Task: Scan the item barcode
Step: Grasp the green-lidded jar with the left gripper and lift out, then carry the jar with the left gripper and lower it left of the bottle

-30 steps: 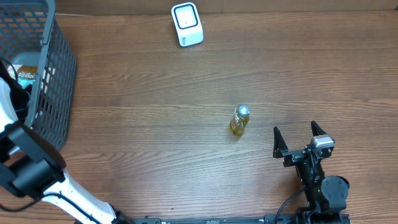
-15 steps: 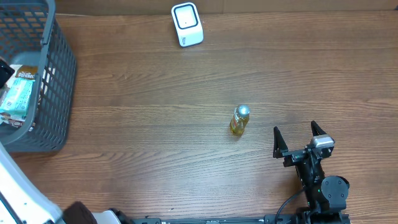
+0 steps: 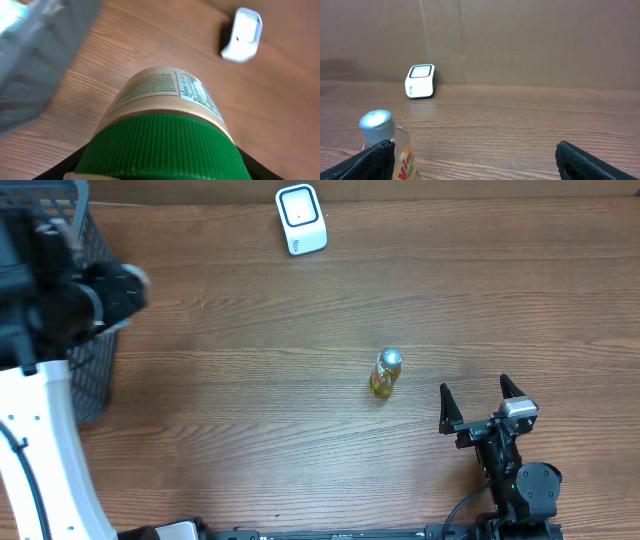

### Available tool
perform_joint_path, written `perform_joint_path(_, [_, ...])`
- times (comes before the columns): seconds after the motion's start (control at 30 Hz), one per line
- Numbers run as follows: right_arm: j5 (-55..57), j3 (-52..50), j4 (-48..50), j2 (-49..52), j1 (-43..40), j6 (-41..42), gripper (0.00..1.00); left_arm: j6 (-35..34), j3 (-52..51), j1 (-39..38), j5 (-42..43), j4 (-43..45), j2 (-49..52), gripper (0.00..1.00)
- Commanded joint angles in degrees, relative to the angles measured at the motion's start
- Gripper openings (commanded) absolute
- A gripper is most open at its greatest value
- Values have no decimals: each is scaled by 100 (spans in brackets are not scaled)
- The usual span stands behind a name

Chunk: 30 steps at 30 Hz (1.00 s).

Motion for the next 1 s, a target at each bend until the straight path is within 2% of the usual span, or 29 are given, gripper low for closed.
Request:
perform_joint_path(0.0, [-4,-61,20,-46,-11,-26,100,-188,11,-715,-334,2,68,48])
perform_joint_path(0.3, [-2,-61,20,-46,-11,-26,100,-619,-782,-2323,-339,90,581,50])
perform_joint_path(0.57, [-4,-61,20,-46,-11,-26,100,-1537,-1801,-3458,-350,713,1488,52])
perform_joint_path(0.8, [-4,-61,22,-46,-11,-26,100,-2243,-2188,-4109,-629,1152,2354,54])
perform_joint_path(0.97, [-4,-61,20,-46,-11,-26,100,-2330,-2188,-4387,-636,1401,2830,55])
